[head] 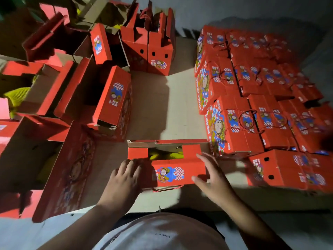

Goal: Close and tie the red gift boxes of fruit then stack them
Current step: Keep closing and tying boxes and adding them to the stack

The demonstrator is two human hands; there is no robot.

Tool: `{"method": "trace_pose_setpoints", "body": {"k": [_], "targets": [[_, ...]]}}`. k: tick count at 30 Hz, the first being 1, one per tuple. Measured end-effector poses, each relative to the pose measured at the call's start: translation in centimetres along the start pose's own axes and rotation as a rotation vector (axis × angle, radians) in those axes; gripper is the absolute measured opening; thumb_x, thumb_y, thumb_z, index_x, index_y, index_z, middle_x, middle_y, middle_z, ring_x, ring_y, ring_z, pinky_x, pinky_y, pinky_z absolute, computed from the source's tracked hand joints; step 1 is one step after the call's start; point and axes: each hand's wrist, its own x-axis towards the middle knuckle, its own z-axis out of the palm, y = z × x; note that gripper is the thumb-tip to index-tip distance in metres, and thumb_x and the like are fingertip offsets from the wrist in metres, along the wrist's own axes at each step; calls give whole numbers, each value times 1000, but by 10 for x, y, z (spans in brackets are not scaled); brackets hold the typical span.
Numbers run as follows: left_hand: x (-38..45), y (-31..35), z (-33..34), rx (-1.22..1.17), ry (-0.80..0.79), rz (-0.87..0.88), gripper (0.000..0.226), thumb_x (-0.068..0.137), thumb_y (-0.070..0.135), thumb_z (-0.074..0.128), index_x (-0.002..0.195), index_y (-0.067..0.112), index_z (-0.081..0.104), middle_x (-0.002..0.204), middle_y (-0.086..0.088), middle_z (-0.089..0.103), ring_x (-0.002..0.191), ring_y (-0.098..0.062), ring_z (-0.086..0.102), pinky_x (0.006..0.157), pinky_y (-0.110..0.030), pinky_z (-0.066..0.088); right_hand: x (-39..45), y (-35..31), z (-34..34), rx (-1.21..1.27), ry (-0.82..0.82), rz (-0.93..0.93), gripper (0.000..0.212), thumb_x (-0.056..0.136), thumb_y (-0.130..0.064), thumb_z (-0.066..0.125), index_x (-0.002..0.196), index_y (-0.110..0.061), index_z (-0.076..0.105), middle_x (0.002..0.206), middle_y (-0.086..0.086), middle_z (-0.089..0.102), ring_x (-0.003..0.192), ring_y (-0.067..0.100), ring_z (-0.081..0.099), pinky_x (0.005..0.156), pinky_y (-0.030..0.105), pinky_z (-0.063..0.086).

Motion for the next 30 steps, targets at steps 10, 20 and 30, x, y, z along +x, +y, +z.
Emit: {"method": "trace_pose_setpoints", "body": {"k": [10,20,30], "targets": [[-4,10,-6,39,100,20,76,56,37,88,124,22,56,107,2,58,96,-27,57,67,-41,49,3,9,-3,-365,-112,-190,84,72,-41,85,146,-33,46,166,-18,10,149,7,29,114,14,26],[-10,12,-6,9,59,-43,71,71,64,71,127,21,69,122,3,67,113,-24,66,76,-38,56,9,24,-1,-367,-177,-257,92,84,-50,74,160,-37,25,166,-27,-11,153,1,16,116,12,19],[-28,-16,15,-260,-58,-203,95,77,91,27,157,53,-6,170,11,-5,157,-16,3,118,-45,35,3,34,3,-269,-63,-287,79,91,-58,60,158,-47,20,167,-29,-6,151,-3,21,107,31,48]]}}
